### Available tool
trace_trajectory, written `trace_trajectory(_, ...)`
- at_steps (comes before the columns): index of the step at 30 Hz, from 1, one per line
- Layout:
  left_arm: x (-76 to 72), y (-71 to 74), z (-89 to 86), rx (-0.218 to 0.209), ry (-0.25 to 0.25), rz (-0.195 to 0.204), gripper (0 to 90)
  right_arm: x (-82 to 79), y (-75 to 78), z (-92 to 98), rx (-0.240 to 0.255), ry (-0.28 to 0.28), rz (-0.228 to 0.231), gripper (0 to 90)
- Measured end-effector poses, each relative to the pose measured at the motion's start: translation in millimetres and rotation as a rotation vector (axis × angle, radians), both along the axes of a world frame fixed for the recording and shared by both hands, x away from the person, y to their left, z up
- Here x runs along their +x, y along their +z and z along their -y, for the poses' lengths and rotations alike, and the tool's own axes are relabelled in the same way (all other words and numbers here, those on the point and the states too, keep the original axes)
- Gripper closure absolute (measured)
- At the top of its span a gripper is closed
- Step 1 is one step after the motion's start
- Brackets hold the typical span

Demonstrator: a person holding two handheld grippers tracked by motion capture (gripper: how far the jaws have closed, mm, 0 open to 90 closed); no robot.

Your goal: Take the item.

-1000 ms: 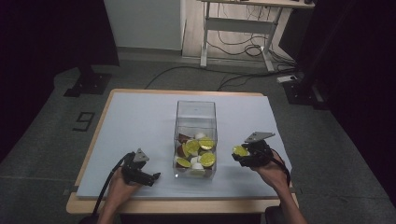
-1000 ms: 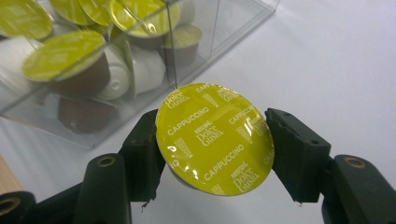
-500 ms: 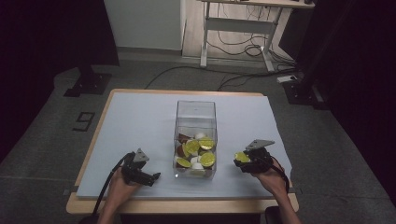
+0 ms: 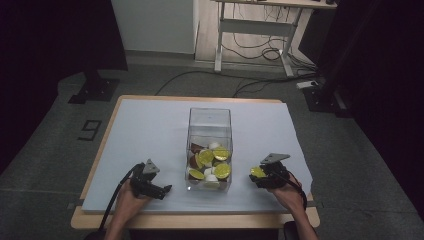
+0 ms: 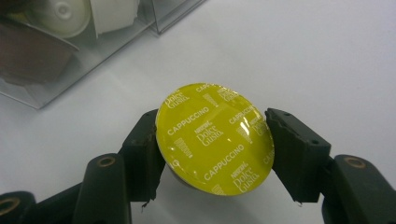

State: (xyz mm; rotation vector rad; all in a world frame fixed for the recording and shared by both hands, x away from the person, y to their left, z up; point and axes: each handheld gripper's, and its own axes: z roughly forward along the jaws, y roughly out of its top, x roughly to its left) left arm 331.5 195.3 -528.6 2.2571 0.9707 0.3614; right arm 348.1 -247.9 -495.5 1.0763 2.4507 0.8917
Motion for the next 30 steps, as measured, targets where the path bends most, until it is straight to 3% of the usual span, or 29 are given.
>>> trace_trajectory(12,0.0,0.0,0.0,0.000,0.000,0.000,0.0,2.9,-11.2,0.4,-0.007,-0.010,-0.036,39.7)
trace_trajectory(19,0.0,0.0,0.0,0.000,0.000,0.000,0.0,2.5,-10.8,-0.9,-0.006,-0.006,-0.029,38.8)
trace_trajectory(30,-0.1,-0.1,0.2,-0.003,0.001,0.001,0.0,-3.8,-1.4,-3.3,0.005,-0.007,0.008,25.5)
